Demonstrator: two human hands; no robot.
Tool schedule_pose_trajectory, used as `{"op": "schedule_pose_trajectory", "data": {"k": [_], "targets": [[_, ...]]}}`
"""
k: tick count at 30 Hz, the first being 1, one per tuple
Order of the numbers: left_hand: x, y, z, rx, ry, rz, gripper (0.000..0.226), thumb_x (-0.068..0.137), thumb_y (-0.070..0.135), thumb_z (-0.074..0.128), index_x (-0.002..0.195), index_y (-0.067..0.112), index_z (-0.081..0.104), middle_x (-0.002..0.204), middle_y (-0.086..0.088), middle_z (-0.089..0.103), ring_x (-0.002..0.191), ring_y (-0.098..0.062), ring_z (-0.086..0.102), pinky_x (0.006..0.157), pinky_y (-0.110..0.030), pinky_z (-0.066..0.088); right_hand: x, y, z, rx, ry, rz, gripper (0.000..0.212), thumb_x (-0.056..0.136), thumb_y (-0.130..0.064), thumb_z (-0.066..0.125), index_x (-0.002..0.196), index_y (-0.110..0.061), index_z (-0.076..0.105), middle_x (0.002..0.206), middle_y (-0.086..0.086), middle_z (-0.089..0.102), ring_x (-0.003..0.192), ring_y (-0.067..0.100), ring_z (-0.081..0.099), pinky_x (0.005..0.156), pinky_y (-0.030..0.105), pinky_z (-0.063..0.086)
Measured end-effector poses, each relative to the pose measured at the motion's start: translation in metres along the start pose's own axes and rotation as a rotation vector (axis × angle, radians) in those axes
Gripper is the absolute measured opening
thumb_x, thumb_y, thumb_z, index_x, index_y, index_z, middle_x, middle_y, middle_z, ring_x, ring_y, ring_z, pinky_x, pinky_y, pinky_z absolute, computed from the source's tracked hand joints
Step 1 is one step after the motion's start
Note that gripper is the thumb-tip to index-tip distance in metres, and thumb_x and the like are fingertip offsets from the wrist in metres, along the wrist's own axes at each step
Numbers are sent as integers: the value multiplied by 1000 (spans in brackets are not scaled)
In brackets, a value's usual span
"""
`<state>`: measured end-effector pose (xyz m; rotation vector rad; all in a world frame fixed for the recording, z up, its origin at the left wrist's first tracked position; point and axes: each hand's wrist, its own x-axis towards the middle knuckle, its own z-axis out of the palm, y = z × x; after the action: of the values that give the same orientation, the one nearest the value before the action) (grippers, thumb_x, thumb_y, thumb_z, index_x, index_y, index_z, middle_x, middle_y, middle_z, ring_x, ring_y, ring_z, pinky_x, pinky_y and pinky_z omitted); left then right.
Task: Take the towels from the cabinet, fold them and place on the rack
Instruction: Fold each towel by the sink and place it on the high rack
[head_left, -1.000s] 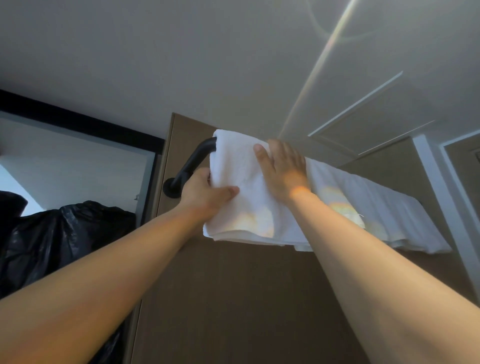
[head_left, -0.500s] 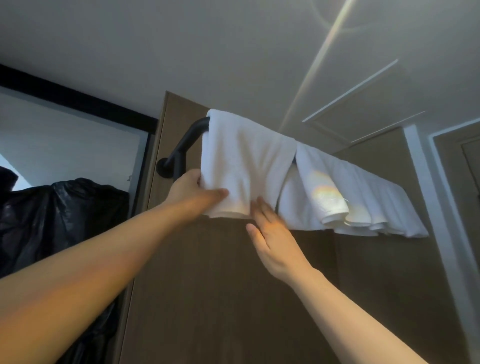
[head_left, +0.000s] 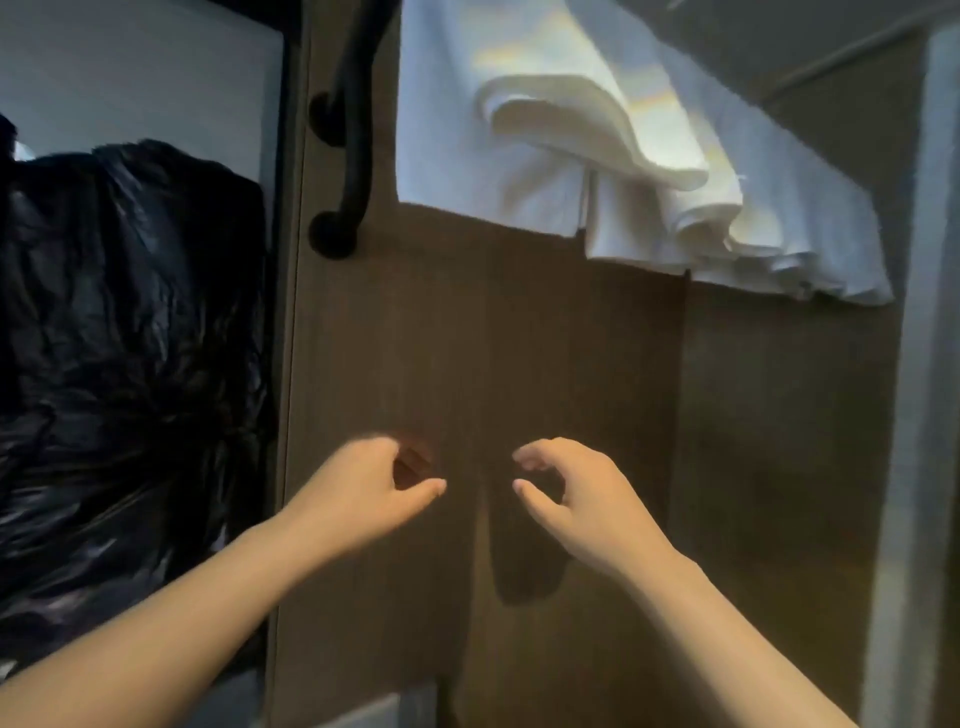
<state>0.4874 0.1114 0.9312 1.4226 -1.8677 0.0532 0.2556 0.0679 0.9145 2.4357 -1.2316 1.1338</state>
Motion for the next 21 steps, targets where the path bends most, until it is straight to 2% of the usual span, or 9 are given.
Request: {"op": "schedule_pose_trajectory", "data": {"k": [3,6,10,13,15,18,21], "targets": [[-35,-23,32,-27,-40,18,14,83,30,72,92,29,61,89,14,64,81,-1,61,78,-26,53,-36,7,27,-13,-95,28,28,94,-37,55,121,-30,60,111,-15,62,105,4,56,92,22,43],[-72,-49,61,10,-90,-28,17,83,31,71,93,33,57,92,16,61,83,0,58,80,-25,51,-73,11,56,-7,-198,63,28,94,-38,55,121,-32,59,112,-17,61,104,2,56,87,16,41],[-124,-84,91,26,-178,-138,17,85,30,70,97,30,58,95,12,60,83,-2,57,80,-24,50,-116,7,93,21,-342,85,29,93,-35,57,121,-27,60,113,-12,63,106,7,57,89,22,43],[-164,-107,105,22,-221,-231,17,85,32,69,97,32,57,93,18,59,85,0,57,77,-22,49,-141,-1,118,52,-435,117,31,93,-33,59,123,-25,61,116,-8,65,109,9,58,93,27,46],[-190,-120,115,21,-257,-291,17,85,33,69,96,35,56,93,21,58,85,2,56,77,-21,49,-154,-6,136,77,-489,139,33,93,-34,59,125,-25,61,118,-8,64,109,9,59,93,27,48],[-222,-137,130,9,-352,-369,16,86,34,67,98,34,57,100,15,62,88,-2,58,82,-24,50,-168,-16,164,113,-573,150,32,93,-33,59,124,-23,62,117,-5,66,107,12,60,89,28,49],[-250,-154,140,-1,-395,-447,17,87,36,67,102,32,60,104,13,63,91,-4,60,84,-21,49,-184,-26,194,146,-654,172,33,94,-34,58,126,-23,61,117,-7,65,106,10,59,86,22,46]]}}
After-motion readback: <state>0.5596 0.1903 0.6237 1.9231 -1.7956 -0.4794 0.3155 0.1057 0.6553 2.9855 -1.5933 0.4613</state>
